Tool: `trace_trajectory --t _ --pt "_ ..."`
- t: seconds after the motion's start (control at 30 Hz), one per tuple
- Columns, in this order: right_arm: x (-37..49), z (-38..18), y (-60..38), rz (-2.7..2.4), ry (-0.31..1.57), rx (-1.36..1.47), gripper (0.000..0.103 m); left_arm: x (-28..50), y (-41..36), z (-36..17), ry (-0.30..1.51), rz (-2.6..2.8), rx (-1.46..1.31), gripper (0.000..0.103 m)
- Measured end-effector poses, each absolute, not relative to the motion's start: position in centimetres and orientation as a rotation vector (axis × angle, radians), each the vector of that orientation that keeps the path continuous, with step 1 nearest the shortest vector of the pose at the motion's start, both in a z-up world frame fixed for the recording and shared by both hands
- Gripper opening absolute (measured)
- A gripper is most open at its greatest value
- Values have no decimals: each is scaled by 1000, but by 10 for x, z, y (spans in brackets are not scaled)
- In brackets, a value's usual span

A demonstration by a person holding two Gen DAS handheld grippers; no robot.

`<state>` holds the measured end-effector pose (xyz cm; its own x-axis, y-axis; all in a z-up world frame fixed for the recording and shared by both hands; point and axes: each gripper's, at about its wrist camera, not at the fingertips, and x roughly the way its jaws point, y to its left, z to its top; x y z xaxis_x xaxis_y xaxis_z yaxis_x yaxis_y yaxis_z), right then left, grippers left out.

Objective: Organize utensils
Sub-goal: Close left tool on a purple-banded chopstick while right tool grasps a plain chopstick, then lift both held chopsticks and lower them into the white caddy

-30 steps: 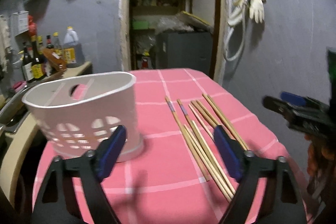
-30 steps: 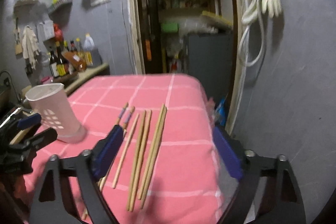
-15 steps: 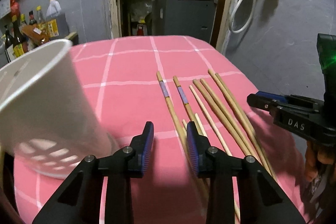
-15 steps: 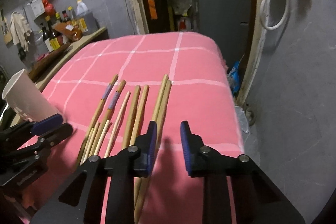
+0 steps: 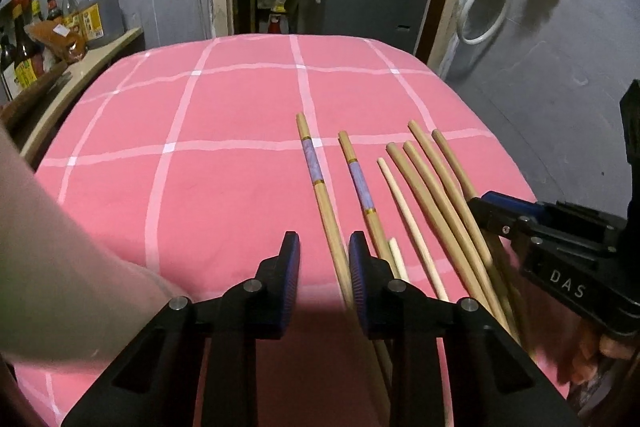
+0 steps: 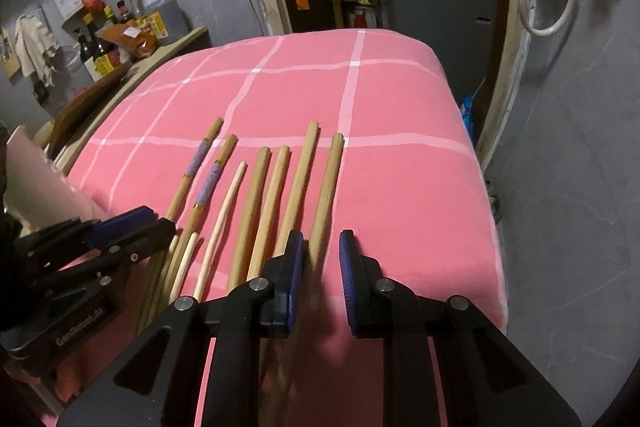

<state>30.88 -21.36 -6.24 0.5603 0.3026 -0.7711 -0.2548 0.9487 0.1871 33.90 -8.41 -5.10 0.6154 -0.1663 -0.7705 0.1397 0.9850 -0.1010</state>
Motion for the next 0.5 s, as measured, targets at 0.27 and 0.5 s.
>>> trace_trajectory --t 0.27,0.5 --pt "314 -64 -215 329 943 100 13 355 -77 -49 946 -194 -106 21" --pt "308 -65 -229 350 964 236 5 353 -77 -48 969 -201 -123 4"
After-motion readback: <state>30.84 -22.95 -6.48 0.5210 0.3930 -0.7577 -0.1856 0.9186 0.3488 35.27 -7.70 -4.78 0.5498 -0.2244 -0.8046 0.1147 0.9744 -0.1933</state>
